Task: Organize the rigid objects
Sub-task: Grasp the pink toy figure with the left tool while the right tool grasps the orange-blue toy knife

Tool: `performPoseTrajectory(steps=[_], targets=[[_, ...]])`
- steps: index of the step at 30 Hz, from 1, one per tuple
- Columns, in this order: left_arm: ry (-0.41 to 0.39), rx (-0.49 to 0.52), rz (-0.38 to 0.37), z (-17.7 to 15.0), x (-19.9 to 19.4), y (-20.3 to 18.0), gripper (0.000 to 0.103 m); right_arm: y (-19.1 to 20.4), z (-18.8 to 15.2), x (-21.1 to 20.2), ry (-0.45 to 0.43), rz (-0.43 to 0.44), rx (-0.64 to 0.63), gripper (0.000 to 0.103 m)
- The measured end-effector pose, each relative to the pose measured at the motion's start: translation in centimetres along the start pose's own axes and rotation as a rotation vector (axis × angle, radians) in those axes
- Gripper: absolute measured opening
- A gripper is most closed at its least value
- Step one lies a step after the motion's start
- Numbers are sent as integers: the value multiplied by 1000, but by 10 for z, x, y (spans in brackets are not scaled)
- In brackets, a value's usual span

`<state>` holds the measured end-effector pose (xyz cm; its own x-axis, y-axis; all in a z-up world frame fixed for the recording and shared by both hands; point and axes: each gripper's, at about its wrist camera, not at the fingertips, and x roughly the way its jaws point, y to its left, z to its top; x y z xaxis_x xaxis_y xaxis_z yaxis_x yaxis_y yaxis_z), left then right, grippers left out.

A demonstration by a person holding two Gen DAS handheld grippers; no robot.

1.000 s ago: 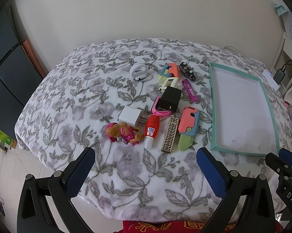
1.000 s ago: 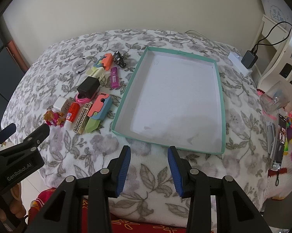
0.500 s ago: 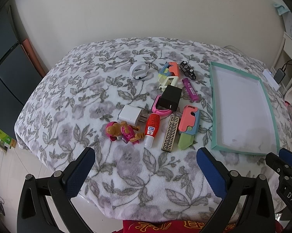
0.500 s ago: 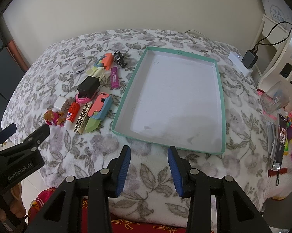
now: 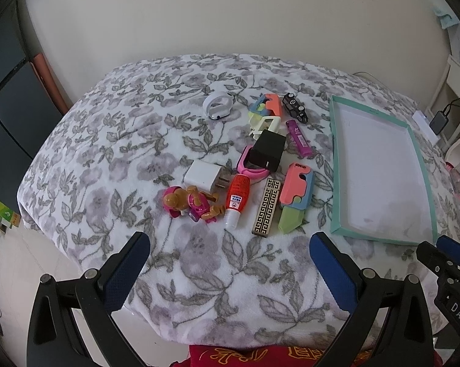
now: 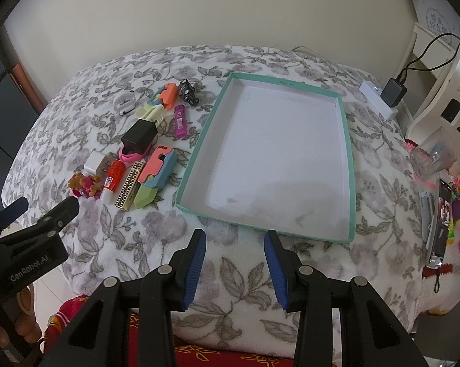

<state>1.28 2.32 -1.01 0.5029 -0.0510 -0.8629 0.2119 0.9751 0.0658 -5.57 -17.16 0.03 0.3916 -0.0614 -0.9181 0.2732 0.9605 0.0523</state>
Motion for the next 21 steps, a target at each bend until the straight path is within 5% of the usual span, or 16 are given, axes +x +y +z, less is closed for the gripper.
performPoseTrajectory(steps=[4,12,21], targets=[[13,-22,-40,11,1,15,103,2,8,0,6,9,-14,43],[-27,-125,56,62,-1,88,103,56,75,-17,-16,119,-110,43],[14,-223,92,83,24,148,103,118,110,44,100,182,-103,43]])
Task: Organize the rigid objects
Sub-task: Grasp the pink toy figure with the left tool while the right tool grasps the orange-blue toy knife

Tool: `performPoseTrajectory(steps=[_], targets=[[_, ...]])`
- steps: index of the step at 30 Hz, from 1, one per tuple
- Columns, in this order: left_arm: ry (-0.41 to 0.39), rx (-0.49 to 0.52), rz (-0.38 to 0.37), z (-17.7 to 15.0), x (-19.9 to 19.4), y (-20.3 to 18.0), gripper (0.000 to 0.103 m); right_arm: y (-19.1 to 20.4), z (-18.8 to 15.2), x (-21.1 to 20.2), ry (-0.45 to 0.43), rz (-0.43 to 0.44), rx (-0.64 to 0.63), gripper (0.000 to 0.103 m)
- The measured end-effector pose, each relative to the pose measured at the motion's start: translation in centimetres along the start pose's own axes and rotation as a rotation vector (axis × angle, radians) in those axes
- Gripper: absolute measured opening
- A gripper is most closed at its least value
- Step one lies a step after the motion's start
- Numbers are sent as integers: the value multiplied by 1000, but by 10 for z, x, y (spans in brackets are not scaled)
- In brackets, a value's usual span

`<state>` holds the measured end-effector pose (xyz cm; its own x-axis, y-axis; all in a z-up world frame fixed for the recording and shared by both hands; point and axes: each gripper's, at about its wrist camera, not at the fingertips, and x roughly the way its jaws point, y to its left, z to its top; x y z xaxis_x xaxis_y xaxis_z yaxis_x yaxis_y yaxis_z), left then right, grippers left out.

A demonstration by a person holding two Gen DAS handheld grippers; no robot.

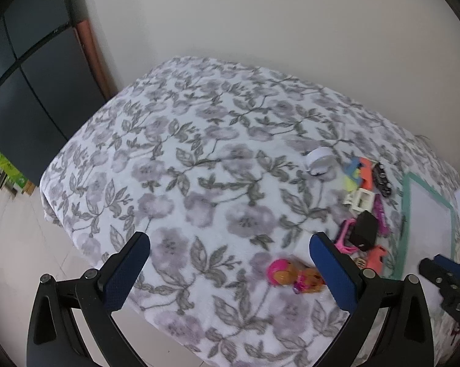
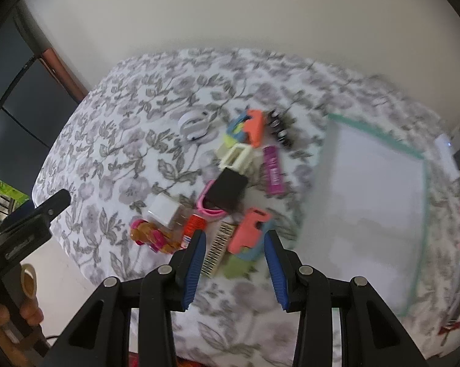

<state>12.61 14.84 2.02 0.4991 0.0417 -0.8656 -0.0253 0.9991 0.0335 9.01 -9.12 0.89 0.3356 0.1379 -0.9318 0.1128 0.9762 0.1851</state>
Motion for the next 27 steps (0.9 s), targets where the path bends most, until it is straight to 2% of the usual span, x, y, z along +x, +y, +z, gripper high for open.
performPoseTrajectory(steps=[6,13,17,27], targets=[[105,-3,-52,-16,43,-3,103,-4,-2,55,92,-22,30,43],[203,16,-129,-37,82,-27,103,-25,-5,89,151,-56,66,43],[224,45,-150,-46,93,-42,103,-34,-8,105,176,-64,83,43],[253,79,-152,-57,113,-60,103,-30,-1,108,159,-92,51,45]])
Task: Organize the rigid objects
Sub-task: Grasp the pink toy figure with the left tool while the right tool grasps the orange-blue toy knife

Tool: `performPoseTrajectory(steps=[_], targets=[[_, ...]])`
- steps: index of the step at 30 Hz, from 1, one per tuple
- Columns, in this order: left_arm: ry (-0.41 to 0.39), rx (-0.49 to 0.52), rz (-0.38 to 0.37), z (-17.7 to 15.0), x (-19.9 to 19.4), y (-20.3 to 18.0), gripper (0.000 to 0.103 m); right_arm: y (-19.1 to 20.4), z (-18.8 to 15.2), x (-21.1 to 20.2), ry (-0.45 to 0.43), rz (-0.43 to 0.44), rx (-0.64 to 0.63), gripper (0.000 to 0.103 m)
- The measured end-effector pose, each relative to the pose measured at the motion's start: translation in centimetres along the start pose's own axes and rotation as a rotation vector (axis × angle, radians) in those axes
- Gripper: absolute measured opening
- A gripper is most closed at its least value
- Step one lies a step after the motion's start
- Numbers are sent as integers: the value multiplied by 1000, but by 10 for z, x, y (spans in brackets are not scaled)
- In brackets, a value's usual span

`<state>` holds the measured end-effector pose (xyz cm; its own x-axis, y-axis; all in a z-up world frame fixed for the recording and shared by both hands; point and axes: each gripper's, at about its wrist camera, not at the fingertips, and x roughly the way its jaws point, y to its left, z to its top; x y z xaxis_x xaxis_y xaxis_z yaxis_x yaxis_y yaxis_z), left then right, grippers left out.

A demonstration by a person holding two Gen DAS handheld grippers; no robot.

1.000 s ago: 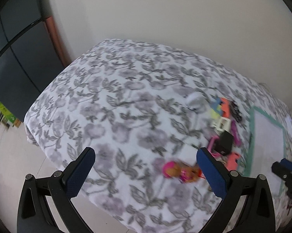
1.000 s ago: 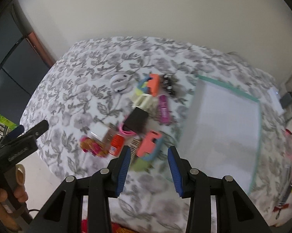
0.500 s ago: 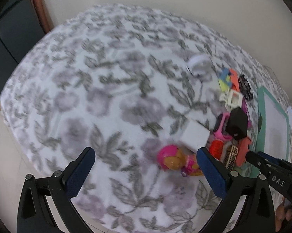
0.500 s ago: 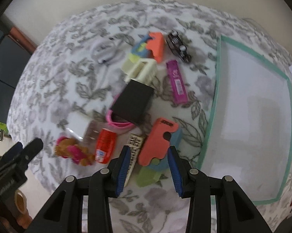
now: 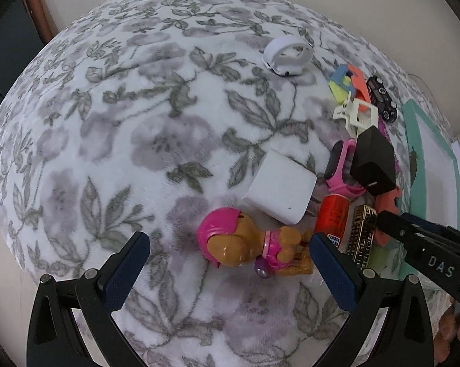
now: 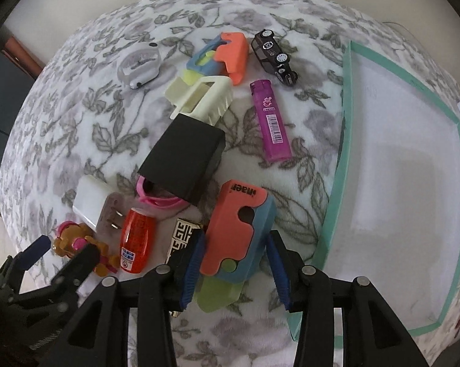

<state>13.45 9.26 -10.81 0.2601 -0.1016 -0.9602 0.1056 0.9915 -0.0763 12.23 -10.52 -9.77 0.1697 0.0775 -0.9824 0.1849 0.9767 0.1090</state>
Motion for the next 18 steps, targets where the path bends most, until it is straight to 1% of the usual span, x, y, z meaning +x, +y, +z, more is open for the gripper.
performPoseTrajectory(steps=[3,8,11,13,14,16,18], targets=[[-10,3,9,1,1,-2,103,0,1,2,-2,10,15,46],[-17,11,20,1,2,-3,102,0,-5,0,7,-3,12,47],[-19,2,22,0,4,-5,101,2,-7,0,3,-20,1,52],[-20,0,29,-2,5,-2,97,-1,-8,1,8,-4,19,53],[-17,-5,25,-2,6,-1,97,-3,-7,2,9,-2,24,54],[-13,-12,17,-1,8,1,97,-6,-6,4,8,-4,30,60],[-19,-7,20,0,9,1,96,-9,-5,5,7,7,38,60]])
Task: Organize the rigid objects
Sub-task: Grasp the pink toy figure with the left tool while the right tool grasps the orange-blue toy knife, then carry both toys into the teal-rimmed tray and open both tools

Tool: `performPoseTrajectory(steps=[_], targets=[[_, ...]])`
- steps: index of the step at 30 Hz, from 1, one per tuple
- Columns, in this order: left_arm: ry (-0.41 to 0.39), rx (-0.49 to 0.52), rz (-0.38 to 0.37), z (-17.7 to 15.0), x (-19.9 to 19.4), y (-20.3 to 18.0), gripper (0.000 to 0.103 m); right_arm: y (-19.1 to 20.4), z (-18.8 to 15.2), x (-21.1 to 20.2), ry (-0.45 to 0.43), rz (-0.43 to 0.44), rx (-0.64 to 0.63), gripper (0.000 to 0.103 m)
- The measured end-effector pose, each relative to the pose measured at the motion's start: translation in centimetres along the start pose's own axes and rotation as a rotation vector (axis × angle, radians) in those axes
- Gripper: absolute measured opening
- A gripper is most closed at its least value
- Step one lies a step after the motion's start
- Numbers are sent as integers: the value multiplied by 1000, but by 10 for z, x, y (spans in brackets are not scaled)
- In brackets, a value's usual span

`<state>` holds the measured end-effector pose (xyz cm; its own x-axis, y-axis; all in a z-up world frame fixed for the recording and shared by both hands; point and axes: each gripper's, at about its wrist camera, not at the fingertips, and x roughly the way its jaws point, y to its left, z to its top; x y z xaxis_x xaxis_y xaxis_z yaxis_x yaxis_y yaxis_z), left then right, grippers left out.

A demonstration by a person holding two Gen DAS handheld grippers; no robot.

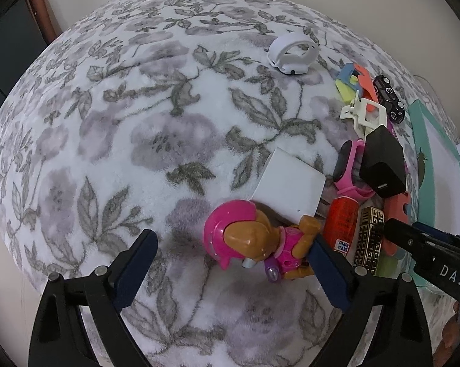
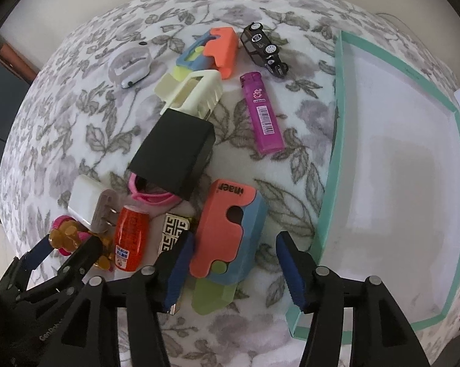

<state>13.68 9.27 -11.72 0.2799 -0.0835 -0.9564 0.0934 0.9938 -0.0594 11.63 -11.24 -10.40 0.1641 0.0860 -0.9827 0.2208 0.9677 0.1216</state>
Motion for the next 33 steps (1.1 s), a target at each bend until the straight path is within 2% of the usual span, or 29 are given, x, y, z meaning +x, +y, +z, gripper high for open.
performPoseTrajectory(steps=[5,8,13,18,20,22,25,33], targets=[[-9,8,-13,-2,-1,-2,90,0,5,7,7,15,-3,60],[-11,15,-23,-3,-4,-4,86,-3,9,12,6,52,-2,45],[2,-3,-33,-2,-5,-3,86,2,10,15,4,38,-22,43],[12,-5,-14,2,-1,-6,86,14,6,21,-16,-15,-65,43],[11,-4,-21,3,-1,-8,81,20,2,18,-20,-16,-68,42],[9,6,-49,4,-3,-11,65,21,-2,16,-21,-3,-57,41],[11,29,-33,5,-6,-19,64,12,-11,7,-18,33,-35,41],[22,0,-20,1,-16,-13,64,-2,-22,-9,-32,105,10,37]])
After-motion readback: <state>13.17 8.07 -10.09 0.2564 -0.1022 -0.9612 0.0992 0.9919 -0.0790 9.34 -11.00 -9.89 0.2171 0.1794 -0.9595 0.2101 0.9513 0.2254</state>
